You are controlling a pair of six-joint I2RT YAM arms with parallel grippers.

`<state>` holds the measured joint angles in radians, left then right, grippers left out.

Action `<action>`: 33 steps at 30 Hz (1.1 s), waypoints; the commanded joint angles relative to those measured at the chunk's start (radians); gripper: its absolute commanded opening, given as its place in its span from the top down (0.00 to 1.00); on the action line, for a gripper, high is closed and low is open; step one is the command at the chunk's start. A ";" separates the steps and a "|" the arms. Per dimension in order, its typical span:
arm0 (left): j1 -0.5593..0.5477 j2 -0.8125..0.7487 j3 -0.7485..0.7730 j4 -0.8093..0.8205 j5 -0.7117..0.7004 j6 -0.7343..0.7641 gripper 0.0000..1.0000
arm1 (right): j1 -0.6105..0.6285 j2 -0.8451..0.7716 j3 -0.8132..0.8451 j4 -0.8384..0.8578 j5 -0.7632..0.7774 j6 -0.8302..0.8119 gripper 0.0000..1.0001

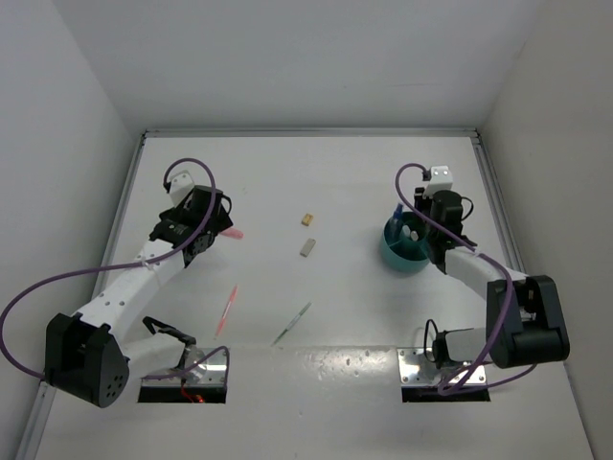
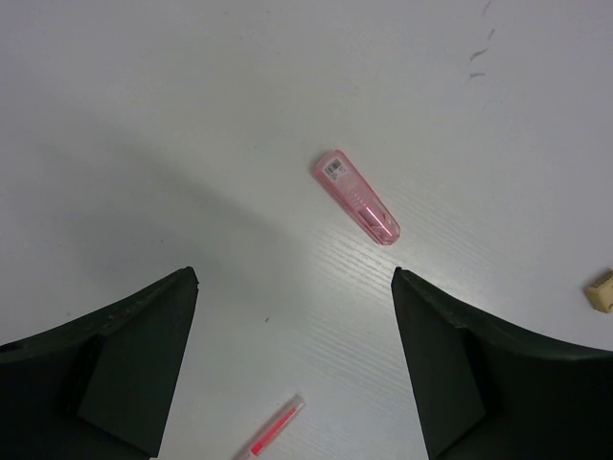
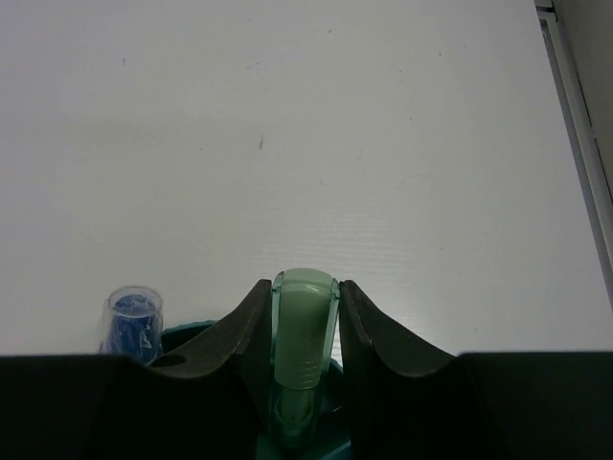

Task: Sort the stationery into containers
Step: Place the pen in the storage box, then pick up the pen from the center of the board.

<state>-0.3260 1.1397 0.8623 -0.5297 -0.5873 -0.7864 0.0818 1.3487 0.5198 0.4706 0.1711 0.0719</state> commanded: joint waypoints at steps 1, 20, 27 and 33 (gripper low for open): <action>0.008 -0.001 0.014 0.019 0.006 0.010 0.12 | -0.013 -0.025 0.017 -0.003 -0.031 0.011 0.69; 0.008 0.020 0.004 0.019 0.015 -0.013 0.50 | -0.040 -0.123 0.046 -0.021 -0.050 0.020 0.50; 0.091 0.306 0.073 -0.054 0.127 -0.118 0.54 | -0.025 -0.240 0.223 -0.294 -0.540 -0.141 0.46; 0.145 0.541 0.239 -0.119 0.238 -0.187 0.30 | -0.014 -0.240 0.214 -0.305 -0.625 -0.109 0.31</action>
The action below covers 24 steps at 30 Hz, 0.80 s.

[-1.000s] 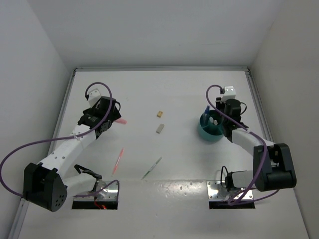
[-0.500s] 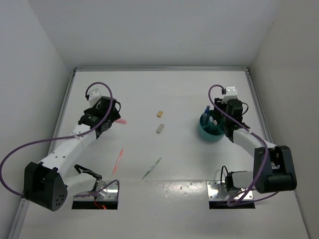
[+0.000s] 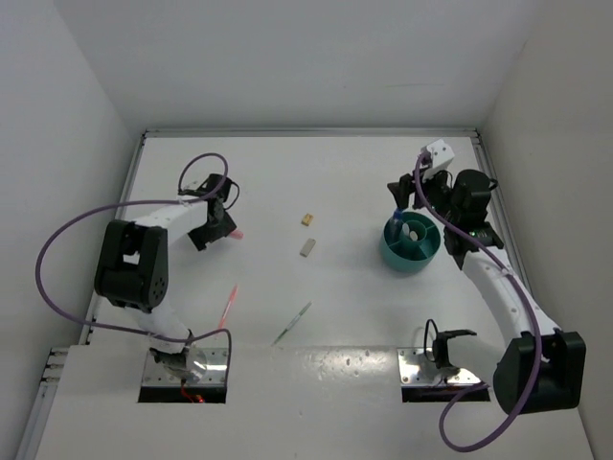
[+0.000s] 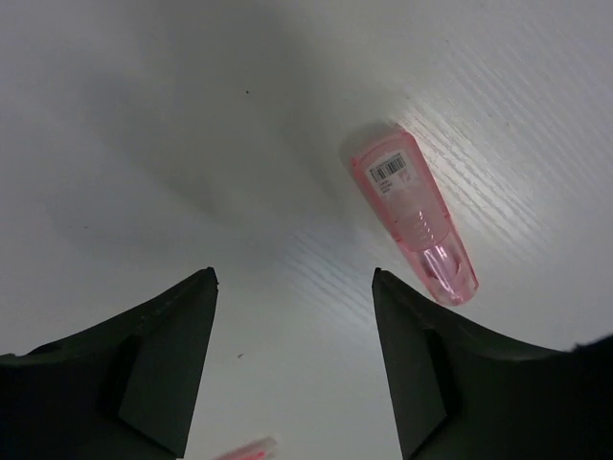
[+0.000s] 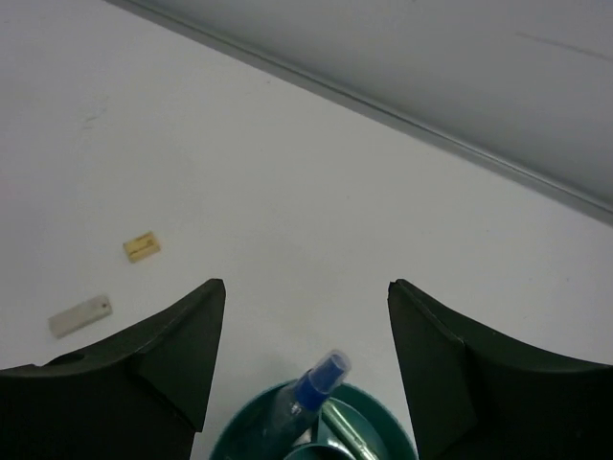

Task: Sort the stationery into containers
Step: Pick up the pen from the center of the board.

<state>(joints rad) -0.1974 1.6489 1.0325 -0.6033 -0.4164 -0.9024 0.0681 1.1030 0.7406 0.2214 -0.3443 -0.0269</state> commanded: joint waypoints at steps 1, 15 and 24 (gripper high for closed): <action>0.016 0.032 0.078 -0.046 0.067 -0.082 0.27 | -0.001 -0.008 -0.018 -0.056 -0.120 -0.019 0.31; 0.007 0.196 0.225 -0.099 0.096 -0.294 0.23 | -0.016 -0.081 -0.056 -0.028 -0.151 0.001 0.31; 0.016 0.206 0.247 -0.108 0.134 -0.406 0.29 | -0.025 -0.123 -0.084 -0.001 -0.121 0.001 0.31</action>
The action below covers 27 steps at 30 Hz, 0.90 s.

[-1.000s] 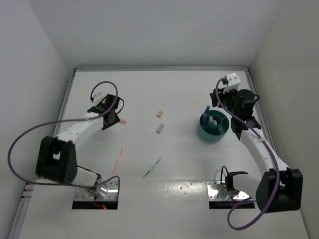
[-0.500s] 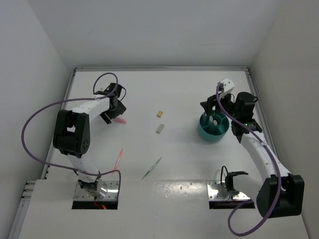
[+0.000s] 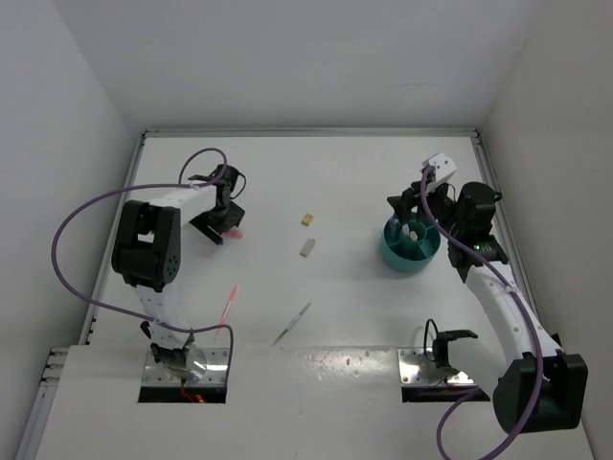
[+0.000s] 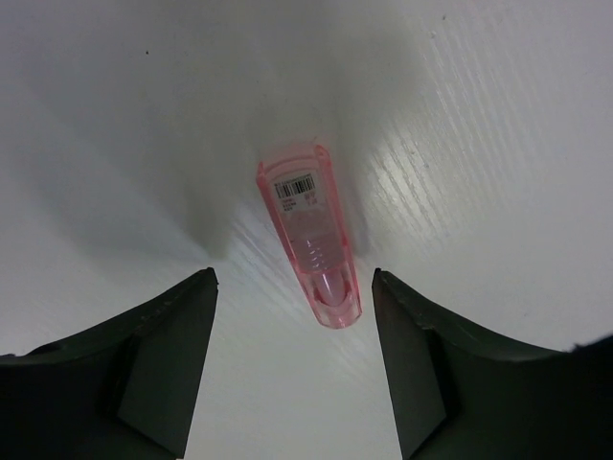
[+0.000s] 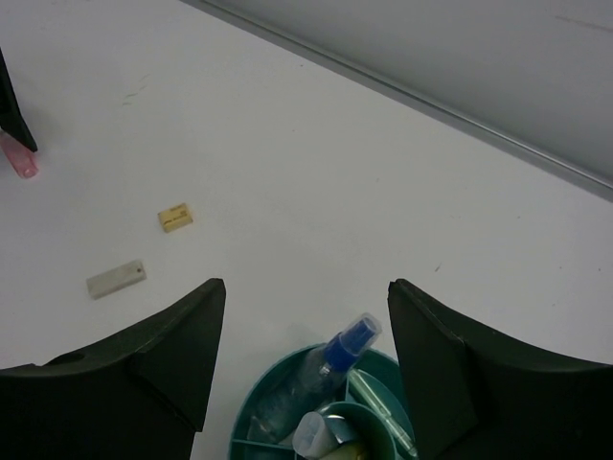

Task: Sort the stationery into containers
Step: Pick up the pen from the center of the board.

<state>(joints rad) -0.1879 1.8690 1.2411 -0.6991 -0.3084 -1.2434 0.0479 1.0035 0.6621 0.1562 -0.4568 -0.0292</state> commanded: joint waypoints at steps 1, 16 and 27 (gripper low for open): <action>0.017 -0.001 0.055 -0.013 0.037 -0.076 0.29 | -0.005 -0.023 -0.006 0.065 -0.008 0.003 0.31; 0.085 0.061 0.087 -0.054 0.029 -0.114 0.35 | -0.005 -0.074 -0.015 0.074 0.023 0.023 0.31; 0.094 0.130 0.127 -0.054 0.038 -0.123 0.43 | -0.023 -0.083 -0.015 0.074 0.023 0.032 0.31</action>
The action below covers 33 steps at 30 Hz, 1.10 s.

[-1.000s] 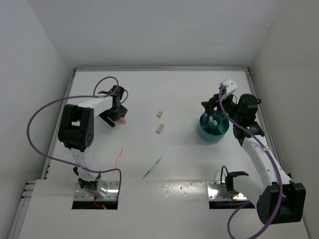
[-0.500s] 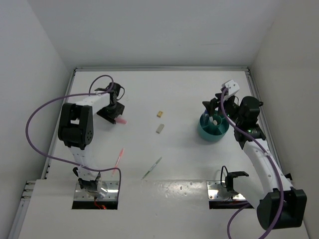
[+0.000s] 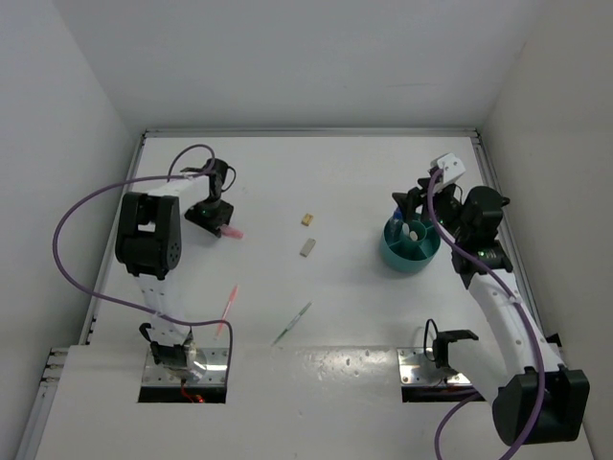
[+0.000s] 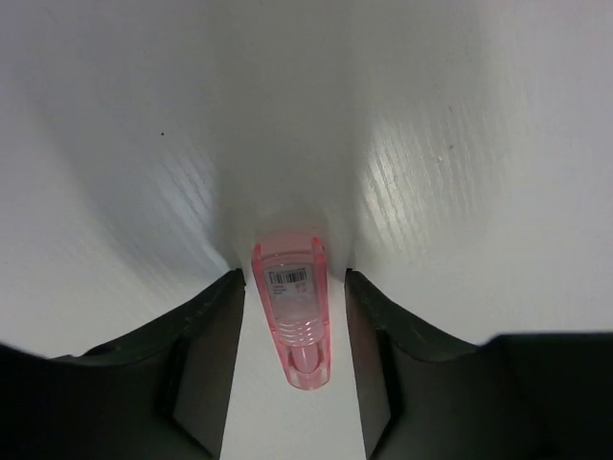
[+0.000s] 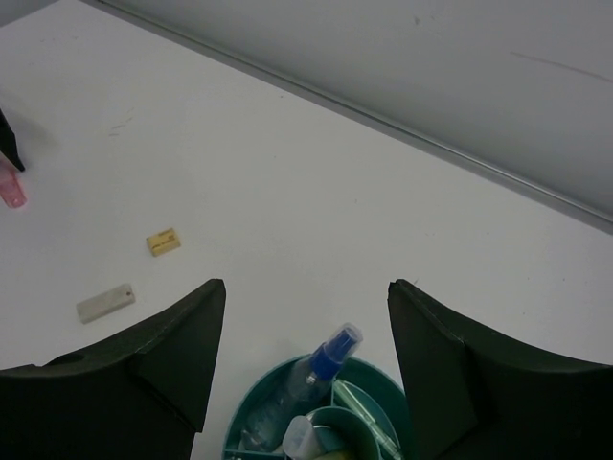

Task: Sort the stationery into containers
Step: Pick up the pen from the center of the board, then place the pen in the storage box.

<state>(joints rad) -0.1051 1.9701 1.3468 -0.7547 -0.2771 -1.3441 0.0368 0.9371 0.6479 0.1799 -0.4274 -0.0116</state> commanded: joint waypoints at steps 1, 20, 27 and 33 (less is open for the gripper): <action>0.012 0.029 0.022 0.002 0.007 -0.023 0.49 | -0.012 -0.017 -0.001 0.050 -0.007 0.015 0.31; -0.430 -0.215 0.308 0.360 0.095 0.687 1.00 | -0.051 -0.049 -0.010 0.068 0.294 -0.022 1.00; -0.651 -0.176 0.273 0.935 0.386 0.892 1.00 | -0.090 -0.099 -0.045 0.194 0.729 -0.004 0.68; -0.720 0.019 0.339 1.193 0.473 0.916 1.00 | -0.146 -0.121 -0.057 0.287 0.913 0.073 0.78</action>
<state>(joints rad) -0.7986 1.9045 1.6627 0.2207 0.1181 -0.4839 -0.0814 0.8318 0.6041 0.3275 0.2951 0.0082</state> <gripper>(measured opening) 0.339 0.243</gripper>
